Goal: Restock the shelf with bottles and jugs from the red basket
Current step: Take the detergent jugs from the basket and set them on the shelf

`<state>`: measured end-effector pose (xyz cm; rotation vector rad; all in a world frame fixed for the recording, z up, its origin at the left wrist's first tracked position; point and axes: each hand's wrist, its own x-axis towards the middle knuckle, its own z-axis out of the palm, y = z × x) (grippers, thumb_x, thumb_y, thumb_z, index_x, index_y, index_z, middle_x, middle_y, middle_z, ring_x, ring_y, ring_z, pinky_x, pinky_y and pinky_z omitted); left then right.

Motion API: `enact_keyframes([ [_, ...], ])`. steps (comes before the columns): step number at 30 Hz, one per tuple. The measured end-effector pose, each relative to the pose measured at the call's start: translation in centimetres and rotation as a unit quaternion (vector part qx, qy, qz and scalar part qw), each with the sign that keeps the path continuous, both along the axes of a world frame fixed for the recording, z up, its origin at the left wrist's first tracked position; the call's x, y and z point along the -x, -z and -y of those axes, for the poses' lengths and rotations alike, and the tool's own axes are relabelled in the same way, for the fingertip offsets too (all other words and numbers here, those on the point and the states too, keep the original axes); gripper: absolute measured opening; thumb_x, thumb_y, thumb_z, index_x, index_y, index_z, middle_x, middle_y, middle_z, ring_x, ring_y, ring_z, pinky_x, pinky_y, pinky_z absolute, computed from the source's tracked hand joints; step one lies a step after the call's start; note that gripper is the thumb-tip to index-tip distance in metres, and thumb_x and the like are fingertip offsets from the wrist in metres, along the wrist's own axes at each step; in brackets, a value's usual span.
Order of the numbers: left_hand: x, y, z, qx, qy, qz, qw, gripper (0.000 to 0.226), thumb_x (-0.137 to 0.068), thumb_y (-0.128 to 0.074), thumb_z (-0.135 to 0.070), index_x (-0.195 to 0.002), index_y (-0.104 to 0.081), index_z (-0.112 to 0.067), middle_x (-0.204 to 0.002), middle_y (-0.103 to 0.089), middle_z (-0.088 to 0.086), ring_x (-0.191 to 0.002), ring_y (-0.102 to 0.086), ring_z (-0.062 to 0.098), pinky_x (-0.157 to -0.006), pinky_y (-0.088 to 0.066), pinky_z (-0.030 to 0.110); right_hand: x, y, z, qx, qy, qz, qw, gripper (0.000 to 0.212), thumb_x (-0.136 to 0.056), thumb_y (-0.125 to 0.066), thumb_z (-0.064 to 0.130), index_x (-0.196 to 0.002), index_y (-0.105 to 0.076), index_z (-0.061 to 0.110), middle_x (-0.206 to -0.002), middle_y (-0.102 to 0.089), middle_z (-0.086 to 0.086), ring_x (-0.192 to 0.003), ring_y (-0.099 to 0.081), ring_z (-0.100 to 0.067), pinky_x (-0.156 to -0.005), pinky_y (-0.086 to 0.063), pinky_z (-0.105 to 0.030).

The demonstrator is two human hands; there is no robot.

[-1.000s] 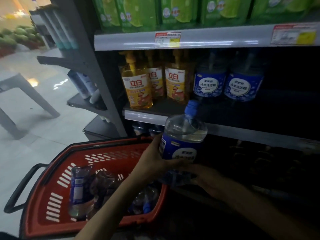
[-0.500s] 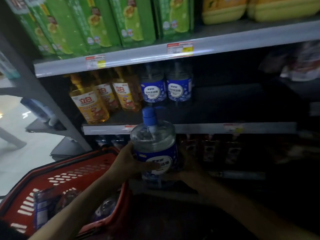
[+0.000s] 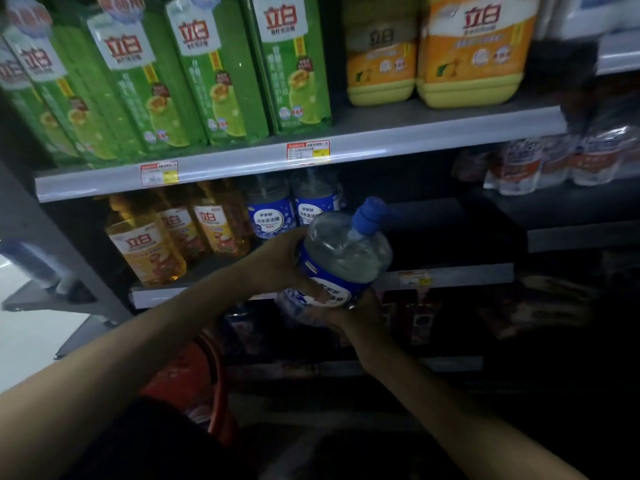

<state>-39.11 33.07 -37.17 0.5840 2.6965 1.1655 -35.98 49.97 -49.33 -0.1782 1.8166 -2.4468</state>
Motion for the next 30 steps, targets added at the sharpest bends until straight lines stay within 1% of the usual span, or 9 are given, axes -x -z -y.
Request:
enact_keyframes([
  [2, 0.5, 0.2, -0.3, 0.001, 0.020, -0.042, 0.999, 0.094, -0.060, -0.101, -0.016, -0.135, -0.049, -0.038, -0.132, -0.062, -0.023, -0.120, -0.061, -0.009, -0.100, -0.051, 0.017, 0.2, -0.4, -0.1, -0.001, 0.026, -0.020, 0.999, 0.079, -0.061, -0.090, -0.011, -0.129, -0.061, 0.015, -0.113, -0.076, -0.001, -0.105, -0.072, -0.018, -0.073, -0.059, -0.022],
  [5, 1.2, 2.0, -0.7, -0.018, 0.016, -0.077, 0.997, 0.102, -0.060, -0.103, -0.025, -0.147, -0.050, -0.022, -0.142, -0.063, -0.013, -0.131, -0.059, 0.005, -0.111, -0.051, 0.036, 1.3, -0.1, -1.2, -0.006, 0.051, -0.027, 0.998, 0.078, -0.060, -0.091, -0.010, -0.129, -0.063, 0.013, -0.118, -0.075, -0.005, -0.107, -0.072, -0.020, -0.082, -0.060, -0.030],
  [7, 1.8, 3.3, -1.2, -0.054, 0.021, -0.096, 0.994, 0.102, -0.060, -0.103, -0.026, -0.148, -0.051, -0.018, -0.144, -0.063, -0.010, -0.134, -0.058, 0.007, -0.112, -0.051, 0.041, 2.2, 0.5, -2.1, -0.042, 0.058, -0.039, 0.997, 0.077, -0.058, -0.096, 0.004, -0.127, -0.064, 0.018, -0.117, -0.075, -0.002, -0.108, -0.072, -0.020, -0.090, -0.059, -0.042],
  [10, 2.7, 5.1, -2.5, -0.113, 0.012, -0.119, 0.986, 0.098, -0.059, -0.103, -0.026, -0.144, -0.055, -0.015, -0.142, -0.064, -0.004, -0.134, -0.059, 0.014, -0.109, -0.053, 0.048, 3.6, 1.4, -4.1, -0.081, 0.102, -0.055, 0.990, 0.076, -0.058, -0.096, 0.000, -0.125, -0.065, 0.013, -0.115, -0.076, -0.003, -0.106, -0.073, -0.020, -0.088, -0.060, -0.041],
  [14, 3.7, 6.3, -4.9, -0.161, -0.045, -0.112, 0.980, 0.086, -0.056, -0.102, -0.018, -0.129, -0.059, -0.034, -0.120, -0.070, -0.022, -0.115, -0.067, 0.002, -0.096, -0.059, 0.030, 5.7, 1.8, -6.3, -0.114, 0.125, -0.084, 0.982, 0.078, -0.055, -0.099, 0.010, -0.126, -0.065, 0.009, -0.116, -0.075, -0.005, -0.107, -0.072, -0.021, -0.092, -0.060, -0.042],
  [17, 5.1, 7.4, -6.5, -0.162, -0.085, -0.127, 0.975, 0.089, -0.058, -0.102, -0.022, -0.135, -0.057, -0.018, -0.123, -0.070, -0.010, -0.111, -0.067, 0.003, -0.091, -0.056, 0.020, 7.3, 1.8, -7.5, -0.104, 0.158, -0.083, 0.978, 0.083, -0.053, -0.099, 0.006, -0.129, -0.064, 0.012, -0.118, -0.075, -0.002, -0.109, -0.071, -0.019, -0.090, -0.060, -0.037],
  [21, 7.8, 8.6, -8.1, -0.152, -0.141, -0.103, 0.973, 0.077, -0.057, -0.101, -0.038, -0.119, -0.059, -0.017, -0.114, -0.072, -0.009, -0.101, -0.068, 0.001, -0.084, -0.059, 0.023, 10.0, 1.5, -9.3, -0.132, 0.164, -0.073, 0.975, 0.080, -0.055, -0.100, 0.012, -0.127, -0.065, 0.019, -0.116, -0.074, 0.004, -0.107, -0.071, -0.013, -0.091, -0.060, -0.040],
  [25, 10.1, 10.1, -9.7, -0.222, -0.172, -0.087, 0.956, 0.063, -0.066, -0.099, -0.024, -0.115, -0.060, -0.020, -0.107, -0.071, -0.014, -0.095, -0.067, -0.007, -0.079, -0.056, 0.015, 12.4, 0.5, -9.8, -0.155, 0.183, -0.086, 0.967, 0.081, -0.057, -0.100, 0.016, -0.127, -0.061, 0.028, -0.108, -0.069, 0.020, -0.093, -0.066, 0.013, -0.074, -0.054, -0.009],
  [30, 13.0, 11.8, -11.0, -0.322, -0.194, -0.066, 0.924, 0.064, -0.076, -0.094, -0.023, -0.134, -0.067, -0.016, -0.122, -0.076, -0.005, -0.111, -0.072, 0.009, -0.095, -0.061, 0.038, 16.3, 1.2, -9.7, -0.166, 0.193, -0.102, 0.962, 0.091, -0.057, -0.100, 0.012, -0.136, -0.056, 0.024, -0.121, -0.072, 0.007, -0.108, -0.069, -0.007, -0.087, -0.059, -0.028],
])
